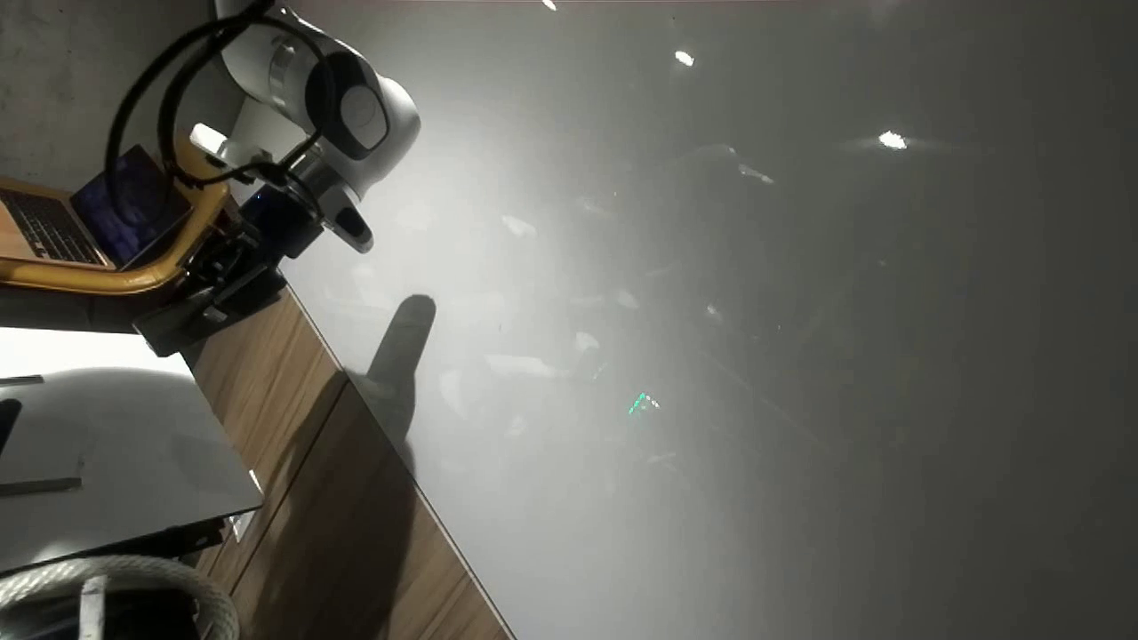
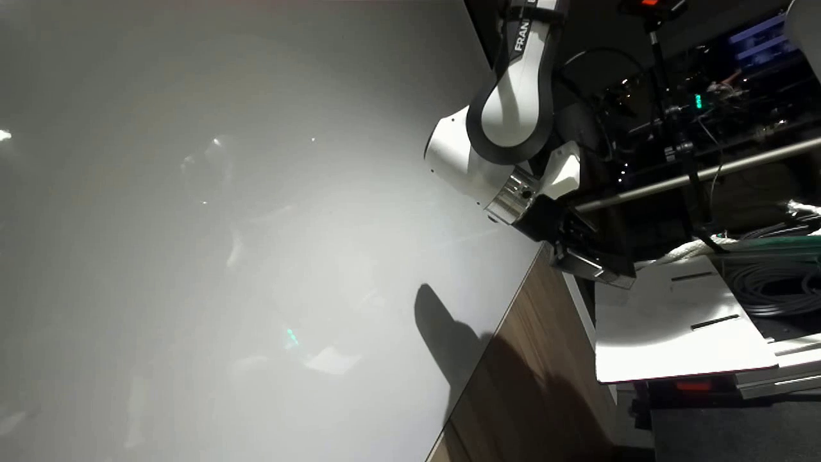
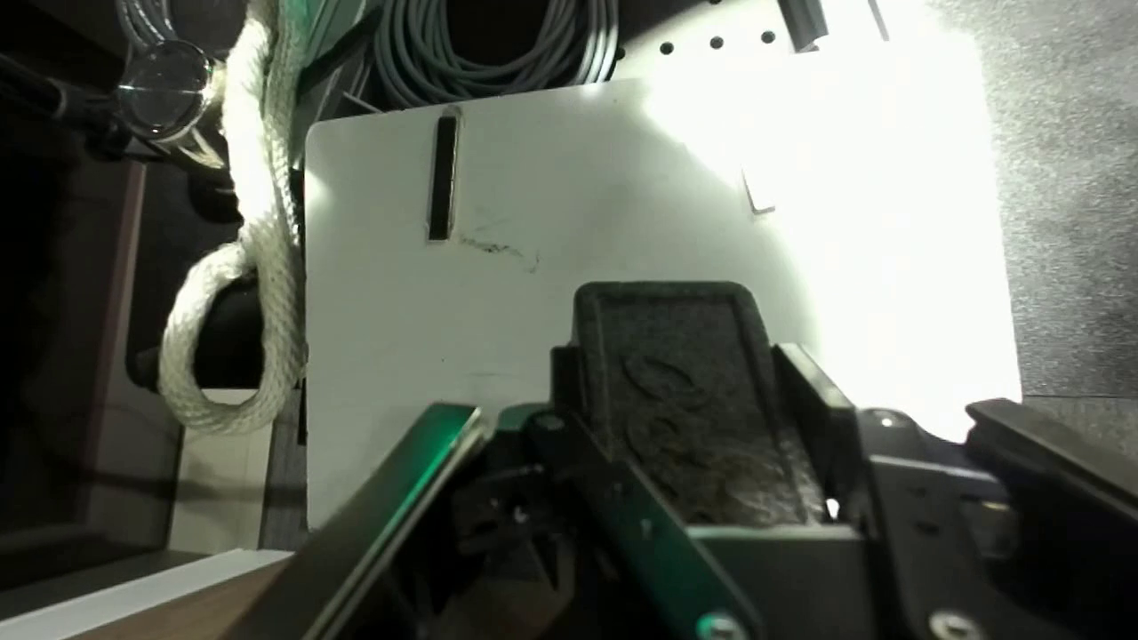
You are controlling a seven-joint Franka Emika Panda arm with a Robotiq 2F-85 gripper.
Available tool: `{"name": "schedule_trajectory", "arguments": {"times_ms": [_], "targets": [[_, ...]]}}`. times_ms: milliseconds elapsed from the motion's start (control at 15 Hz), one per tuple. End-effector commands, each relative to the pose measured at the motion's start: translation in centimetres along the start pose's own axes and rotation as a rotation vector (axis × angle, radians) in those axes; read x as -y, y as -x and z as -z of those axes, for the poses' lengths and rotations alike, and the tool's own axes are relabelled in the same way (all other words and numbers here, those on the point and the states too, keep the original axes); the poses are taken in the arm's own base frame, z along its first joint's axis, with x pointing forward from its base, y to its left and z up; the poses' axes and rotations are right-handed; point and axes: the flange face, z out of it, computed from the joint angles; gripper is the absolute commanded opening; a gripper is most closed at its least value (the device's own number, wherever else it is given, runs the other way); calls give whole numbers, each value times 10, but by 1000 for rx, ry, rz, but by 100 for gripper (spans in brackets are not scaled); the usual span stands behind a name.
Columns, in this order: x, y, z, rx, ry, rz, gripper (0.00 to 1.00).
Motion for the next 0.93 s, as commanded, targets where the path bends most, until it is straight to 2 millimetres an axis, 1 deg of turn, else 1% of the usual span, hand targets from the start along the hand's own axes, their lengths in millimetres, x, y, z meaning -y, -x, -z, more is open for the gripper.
{"name": "schedule_trajectory", "arguments": {"times_ms": [0,133,333,600,867], "targets": [[-19,-23,-23,47,-49,-28,29],[-27,-31,-36,70,-62,-42,29],[-32,-39,-49,99,-76,-47,29],[-28,-45,-59,115,-89,-37,29],[-29,-49,-62,127,-103,-34,29]]}}
